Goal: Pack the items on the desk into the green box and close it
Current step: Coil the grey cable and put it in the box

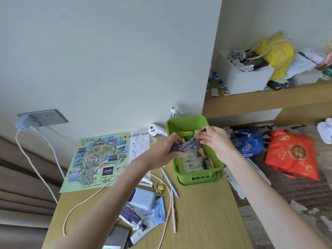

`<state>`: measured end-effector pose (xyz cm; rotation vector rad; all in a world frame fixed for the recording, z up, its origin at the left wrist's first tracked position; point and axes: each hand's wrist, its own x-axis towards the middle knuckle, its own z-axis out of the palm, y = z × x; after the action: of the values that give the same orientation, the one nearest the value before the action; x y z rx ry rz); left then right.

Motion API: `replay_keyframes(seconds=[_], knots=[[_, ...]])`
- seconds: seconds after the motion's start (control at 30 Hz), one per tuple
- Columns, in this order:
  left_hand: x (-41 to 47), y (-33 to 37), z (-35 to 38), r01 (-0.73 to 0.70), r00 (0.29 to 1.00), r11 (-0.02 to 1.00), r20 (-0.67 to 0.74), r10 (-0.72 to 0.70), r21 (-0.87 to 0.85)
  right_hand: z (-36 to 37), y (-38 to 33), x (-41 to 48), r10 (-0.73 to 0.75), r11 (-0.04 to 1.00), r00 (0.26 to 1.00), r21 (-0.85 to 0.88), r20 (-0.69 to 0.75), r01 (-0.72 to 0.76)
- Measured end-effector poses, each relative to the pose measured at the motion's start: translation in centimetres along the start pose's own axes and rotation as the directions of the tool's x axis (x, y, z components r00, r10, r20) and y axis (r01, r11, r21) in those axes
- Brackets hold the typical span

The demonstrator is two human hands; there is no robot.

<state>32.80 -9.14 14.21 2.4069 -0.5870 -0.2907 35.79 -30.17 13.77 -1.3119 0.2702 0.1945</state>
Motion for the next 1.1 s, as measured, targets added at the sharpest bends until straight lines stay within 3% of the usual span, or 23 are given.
replay_keyframes(seconds=[0.13,0.23,0.37,0.47,0.6,0.77,0.87,1.1], knots=[[2.9,-1.3,2.3,0.030,0.993,0.984,-0.115,-0.010,0.177,-2.8,0.3,1.4,-0.052,0.987,0.999,-0.151,0.015,0.054],[5.0,-1.9,4.2,0.069,0.991,0.949,-0.127,-0.031,0.308,-4.2,0.9,2.5,-0.067,0.971,0.997,-0.227,0.050,0.076],[8.0,-2.4,5.6,0.111,0.980,0.929,-0.194,-0.044,0.353,-5.2,2.0,4.1,-0.169,0.899,0.985,-0.405,0.028,0.165],[10.1,-3.0,5.6,0.094,0.967,0.919,-0.255,0.008,0.383,-5.3,2.4,5.4,-0.336,0.726,0.942,-0.631,0.021,0.273],[12.8,-4.1,5.3,0.116,0.958,0.921,-0.288,-0.005,0.371,-5.5,3.1,7.2,-0.495,0.374,0.865,-0.880,0.077,0.293],[15.0,-5.1,7.2,0.106,0.988,0.883,-0.148,-0.042,0.457,-5.3,4.6,7.9,-0.553,0.091,0.806,-0.947,0.210,0.309],[15.5,-5.7,8.7,0.126,0.991,0.827,-0.036,-0.127,0.548,-4.8,5.8,8.2,-0.479,-0.113,0.817,-0.946,0.320,0.304],[15.6,-6.6,9.0,0.103,0.970,0.814,0.123,-0.209,0.571,-4.4,6.1,7.7,-0.363,-0.282,0.874,-0.932,0.323,0.227]])
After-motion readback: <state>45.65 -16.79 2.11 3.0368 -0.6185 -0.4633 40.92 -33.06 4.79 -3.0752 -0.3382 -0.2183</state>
